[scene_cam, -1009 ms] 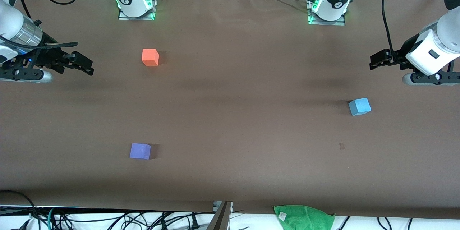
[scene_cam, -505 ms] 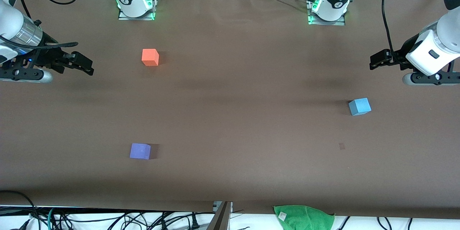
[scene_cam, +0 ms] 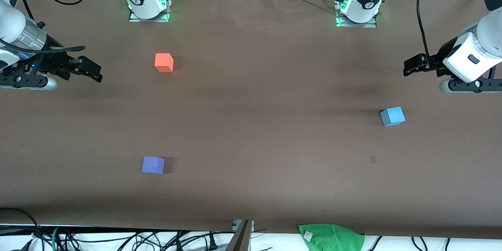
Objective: Place blue block between orange and purple blocks
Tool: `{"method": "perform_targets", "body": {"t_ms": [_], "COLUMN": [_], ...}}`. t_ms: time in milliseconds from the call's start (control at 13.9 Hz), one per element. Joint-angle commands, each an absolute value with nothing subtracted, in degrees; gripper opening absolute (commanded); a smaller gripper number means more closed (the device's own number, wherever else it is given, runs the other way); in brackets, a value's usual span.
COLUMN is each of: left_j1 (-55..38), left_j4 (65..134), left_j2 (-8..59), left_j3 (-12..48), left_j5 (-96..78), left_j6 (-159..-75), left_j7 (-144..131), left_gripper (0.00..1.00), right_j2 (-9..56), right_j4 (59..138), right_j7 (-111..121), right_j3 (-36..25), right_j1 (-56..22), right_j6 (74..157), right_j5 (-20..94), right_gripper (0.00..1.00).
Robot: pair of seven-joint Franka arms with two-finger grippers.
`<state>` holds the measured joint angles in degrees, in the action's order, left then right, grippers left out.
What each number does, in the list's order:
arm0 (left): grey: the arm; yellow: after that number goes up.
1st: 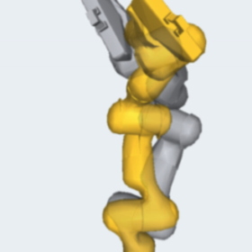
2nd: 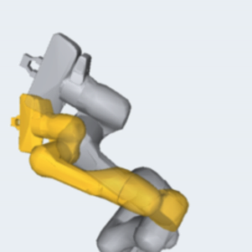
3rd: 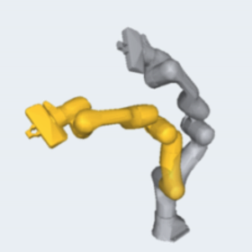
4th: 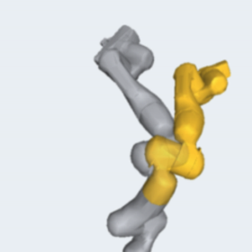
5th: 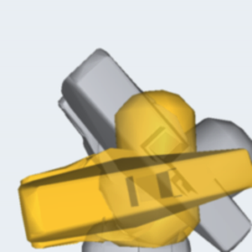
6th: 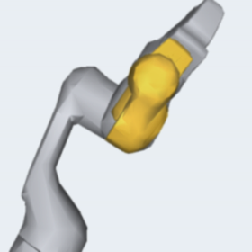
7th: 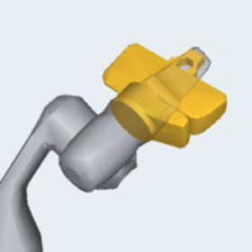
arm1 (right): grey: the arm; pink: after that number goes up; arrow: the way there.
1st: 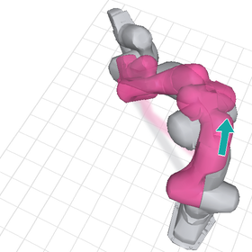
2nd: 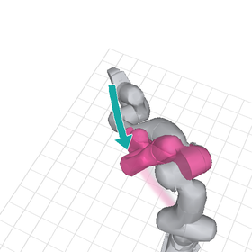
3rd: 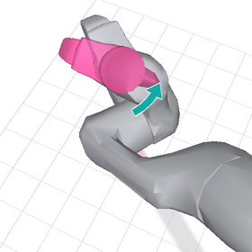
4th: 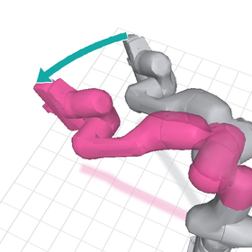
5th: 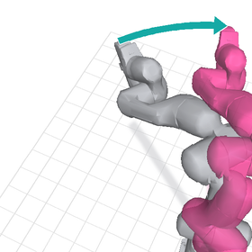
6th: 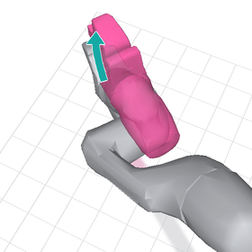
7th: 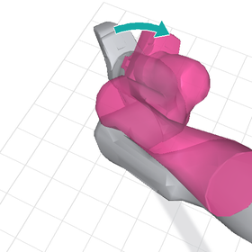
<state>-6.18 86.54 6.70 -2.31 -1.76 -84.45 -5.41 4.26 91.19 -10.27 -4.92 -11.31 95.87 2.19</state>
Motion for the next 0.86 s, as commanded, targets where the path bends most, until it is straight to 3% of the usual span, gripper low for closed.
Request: {"method": "perform_targets", "body": {"t_ms": [0, 793], "left_j1": [-6.1, -5.9], "left_j4": [84.7, 84.7], "left_j2": [7.6, 8.3], "left_j3": [-2.5, -2.7], "left_j5": [-2.9, -3.0], "left_j6": [-83.7, -83.7], "left_j7": [-5.2, -5.3], "left_gripper": [1.0, 1.0], "right_j2": [3.4, 3.4], "right_j4": [91.8, 91.8], "right_j7": [-9.1, -9.1], "right_j3": [-4.8, -4.8], "right_j1": [-10.9, -10.9], "right_j6": [95.5, 95.6], "right_j5": [3.2, 3.2], "right_gripper": [1.0, 1.0]}}
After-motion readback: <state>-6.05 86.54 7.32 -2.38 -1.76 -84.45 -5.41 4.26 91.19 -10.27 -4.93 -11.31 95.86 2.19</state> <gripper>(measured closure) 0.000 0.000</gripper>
